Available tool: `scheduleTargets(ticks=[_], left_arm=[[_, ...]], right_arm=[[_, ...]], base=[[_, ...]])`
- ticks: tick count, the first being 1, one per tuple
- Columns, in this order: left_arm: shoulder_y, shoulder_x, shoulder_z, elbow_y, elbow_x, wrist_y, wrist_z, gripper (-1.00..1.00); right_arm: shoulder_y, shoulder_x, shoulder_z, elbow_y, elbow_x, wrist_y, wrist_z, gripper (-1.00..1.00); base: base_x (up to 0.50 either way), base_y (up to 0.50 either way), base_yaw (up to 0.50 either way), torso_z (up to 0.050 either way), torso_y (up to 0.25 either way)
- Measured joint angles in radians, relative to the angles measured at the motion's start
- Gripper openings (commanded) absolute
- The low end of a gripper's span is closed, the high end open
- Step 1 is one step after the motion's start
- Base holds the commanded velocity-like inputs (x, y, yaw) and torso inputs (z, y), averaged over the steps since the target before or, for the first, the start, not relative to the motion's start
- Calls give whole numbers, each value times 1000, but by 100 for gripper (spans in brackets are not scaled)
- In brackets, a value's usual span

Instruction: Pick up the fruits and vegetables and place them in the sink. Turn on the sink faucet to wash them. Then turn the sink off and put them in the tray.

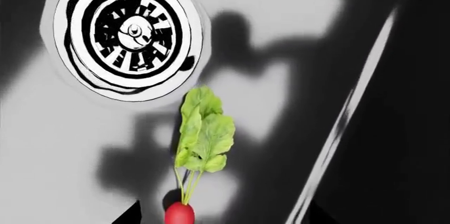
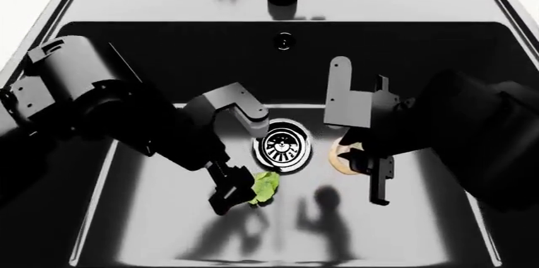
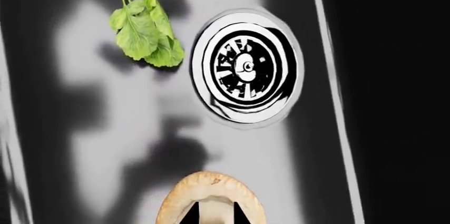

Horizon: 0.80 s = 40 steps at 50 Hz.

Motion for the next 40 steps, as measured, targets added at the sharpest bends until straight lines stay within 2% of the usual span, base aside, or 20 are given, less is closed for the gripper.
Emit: scheduleTargets(ticks=[19,38,39,40], left_arm=[[30,52,159,-44,130,1,110,100],[77,152,237,-206,261,115,149,100],[74,154,242,-212,262,118,154,-100],[77,158,243,-216,267,123,155,-100]], right_arm=[[21,24,26,-25,14,6,-2,-100],[7,28,25,1,12,-24,2,-100],[6,27,25,3,12,-26,2,-100],[5,27,25,4,11,-27,3,-100]], base=[[0,0,0,0,0],[0,0,0,-1,-1],[0,0,0,0,0],[0,0,0,0,0]])
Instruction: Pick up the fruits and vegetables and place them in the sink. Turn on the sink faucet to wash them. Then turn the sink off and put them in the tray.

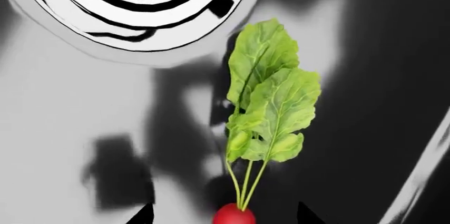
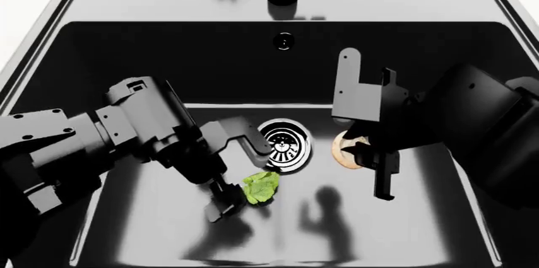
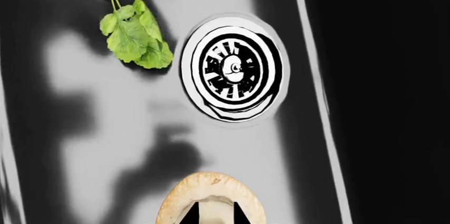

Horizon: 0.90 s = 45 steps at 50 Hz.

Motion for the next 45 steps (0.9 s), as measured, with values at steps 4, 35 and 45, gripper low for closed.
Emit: scheduleTargets(ticks=[4,35,45], left_arm=[[6,9,7,-13,31,17,-4,-100],[-36,-34,-63,97,-30,-15,-59,-100],[-92,-131,-194,214,-161,-58,-166,-100]], right_arm=[[-3,0,0,2,1,-2,2,-100],[15,8,25,-8,20,9,2,-100],[48,18,73,-35,49,48,5,-100]], base=[[0,0,0,0,-2],[0,0,0,-1,-1],[0,0,0,0,0]])
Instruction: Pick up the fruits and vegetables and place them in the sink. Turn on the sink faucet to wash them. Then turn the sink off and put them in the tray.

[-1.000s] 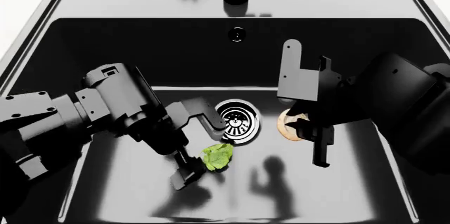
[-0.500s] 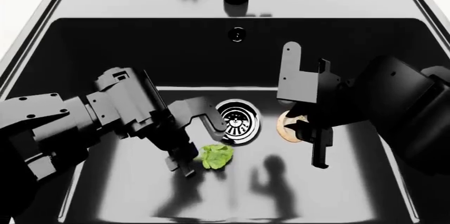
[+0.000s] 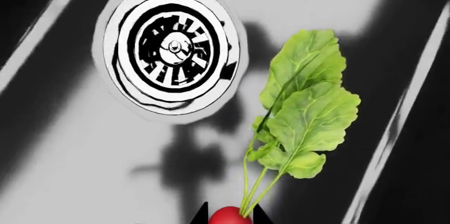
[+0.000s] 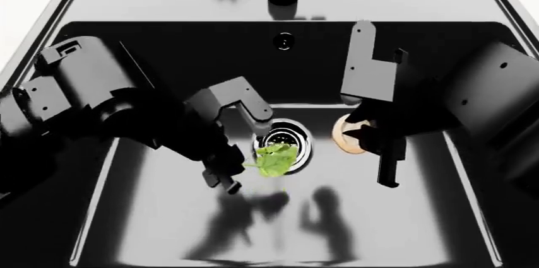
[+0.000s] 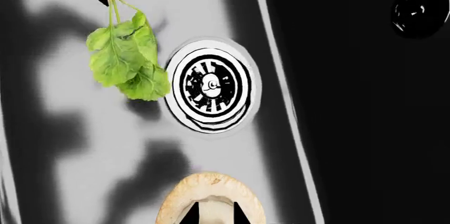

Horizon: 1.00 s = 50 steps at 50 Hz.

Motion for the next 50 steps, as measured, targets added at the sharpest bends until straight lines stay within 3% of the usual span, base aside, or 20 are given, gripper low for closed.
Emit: scheduleTargets(ticks=[13,27,46,50], left_arm=[[-47,-154,-203,122,-231,-9,-206,-100],[-105,-297,-379,190,-419,43,-412,-100],[-210,-401,-515,212,-581,85,-590,-100],[-228,-407,-531,207,-592,94,-604,-100]], right_arm=[[27,25,159,-35,88,80,40,-100],[54,-1,424,0,180,169,161,-100],[32,-75,616,8,195,190,338,-100],[27,-81,651,6,199,188,365,-100]], base=[[0,0,0,0,0],[0,0,0,0,0],[-473,37,0,0,0],[0,0,0,0,-3]])
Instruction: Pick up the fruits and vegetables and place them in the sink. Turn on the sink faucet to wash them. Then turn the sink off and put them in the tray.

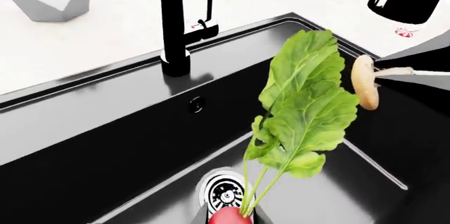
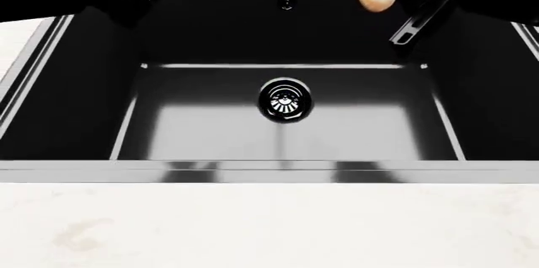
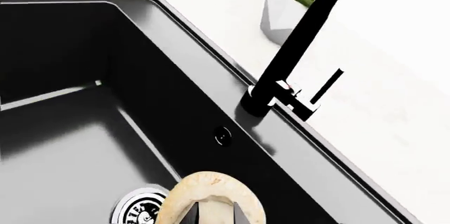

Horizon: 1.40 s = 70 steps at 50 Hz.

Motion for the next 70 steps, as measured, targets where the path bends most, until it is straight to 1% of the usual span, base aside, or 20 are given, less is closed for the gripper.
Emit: scheduleTargets(ticks=[3,11,17,25,38,53,70], left_arm=[[-8,0,-10,-6,2,10,-6,-100],[-13,-2,-30,-16,13,44,-24,-100],[-11,-5,-43,-17,15,66,-38,-100],[-3,-7,-55,-14,17,90,-46,-100],[6,-7,-65,-11,20,107,-41,-100],[9,-7,-68,-12,20,109,-41,-100],[10,-7,-71,-13,18,109,-45,-100]], right_arm=[[2,-2,29,-1,2,2,17,-100],[34,24,96,-2,21,20,26,-100],[68,39,122,7,28,28,20,-100],[84,33,143,6,32,28,33,-100],[94,29,162,-9,39,28,48,-100],[96,35,169,-31,52,33,54,-100],[85,16,152,-26,45,9,69,-100]], base=[[0,0,0,0,28],[0,0,0,0,250],[0,0,0,0,250],[1,24,0,0,219],[-17,487,0,0,0],[-332,422,0,0,0],[-55,500,0,0,0]])
